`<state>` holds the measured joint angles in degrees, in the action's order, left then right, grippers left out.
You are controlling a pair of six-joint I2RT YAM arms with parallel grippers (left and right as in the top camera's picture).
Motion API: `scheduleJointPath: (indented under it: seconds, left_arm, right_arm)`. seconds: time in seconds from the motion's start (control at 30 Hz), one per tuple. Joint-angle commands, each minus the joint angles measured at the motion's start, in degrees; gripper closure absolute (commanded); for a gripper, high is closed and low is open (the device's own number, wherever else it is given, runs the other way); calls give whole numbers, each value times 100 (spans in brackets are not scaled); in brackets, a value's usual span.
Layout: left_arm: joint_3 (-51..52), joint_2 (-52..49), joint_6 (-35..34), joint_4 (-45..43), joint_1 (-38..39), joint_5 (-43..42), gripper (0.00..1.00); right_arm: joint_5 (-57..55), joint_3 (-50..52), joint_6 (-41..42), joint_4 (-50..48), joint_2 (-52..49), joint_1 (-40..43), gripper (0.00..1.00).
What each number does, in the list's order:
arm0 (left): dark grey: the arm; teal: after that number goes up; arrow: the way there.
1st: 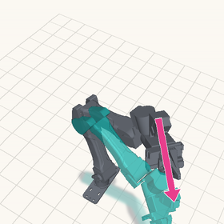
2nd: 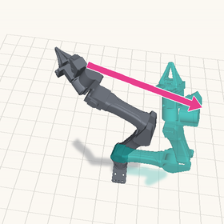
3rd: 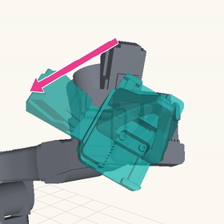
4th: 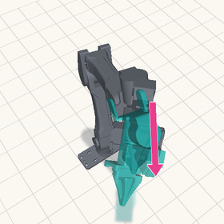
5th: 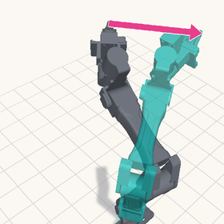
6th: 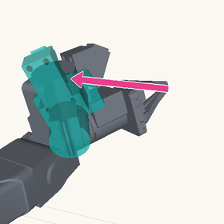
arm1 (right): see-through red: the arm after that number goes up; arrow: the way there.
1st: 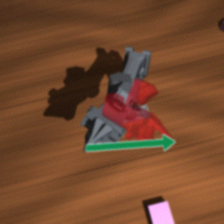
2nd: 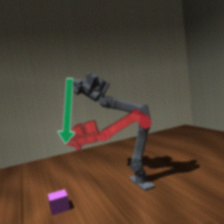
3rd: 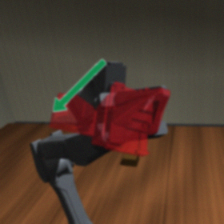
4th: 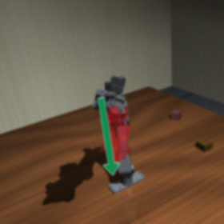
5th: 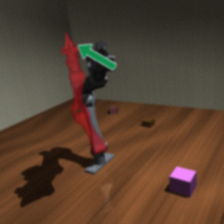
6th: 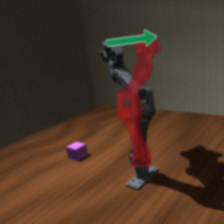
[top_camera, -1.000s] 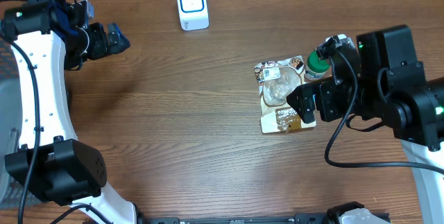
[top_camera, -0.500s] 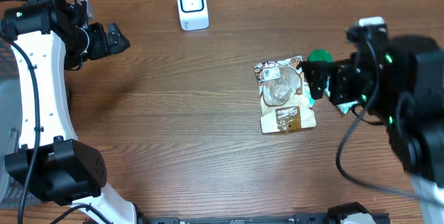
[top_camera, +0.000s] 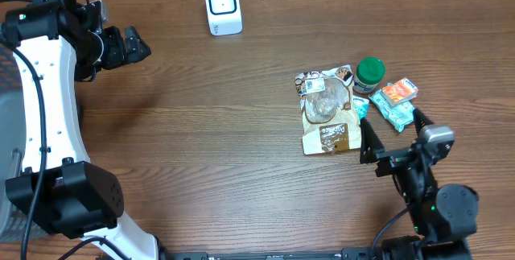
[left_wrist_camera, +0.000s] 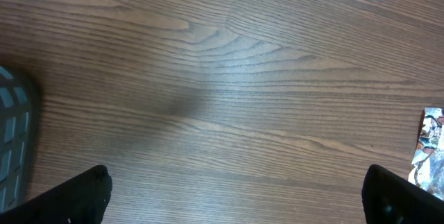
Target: Scan the item barcode
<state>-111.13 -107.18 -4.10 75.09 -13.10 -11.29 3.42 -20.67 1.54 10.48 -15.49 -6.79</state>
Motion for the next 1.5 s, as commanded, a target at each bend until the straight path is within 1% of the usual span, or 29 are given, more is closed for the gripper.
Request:
scheduleJointPath:
  seconds: [0.0, 0.03, 0.07, 0.2, 0.3, 0.37, 1.47]
  left_arm:
    - [-24, -50, 70, -13, 48, 13, 0]
    - [-24, -50, 70, -13, 48, 13, 0]
    - [-24, -50, 70, -13, 48, 13, 0]
    - [-24, -50, 70, -15, 48, 13, 0]
    - [-24, -50, 70, -13, 48, 13, 0]
    - [-24, -50, 70, -15, 48, 13, 1]
    - [-24, 24, 70, -15, 74, 13, 0]
  right_arm:
    - [-81, 616, 20, -354, 450, 17, 0]
    - [-81, 789, 17, -485, 581, 17, 0]
    - [-79, 1167, 20, -750, 898, 35, 0]
    - [-81, 1746, 125, -852, 1497, 55, 0]
    - [-79, 2028, 461, -835, 1537, 55, 0]
    - [-35, 2022, 492, -590, 1537, 55, 0]
    - [-39, 2022, 490, -590, 1532, 55, 0]
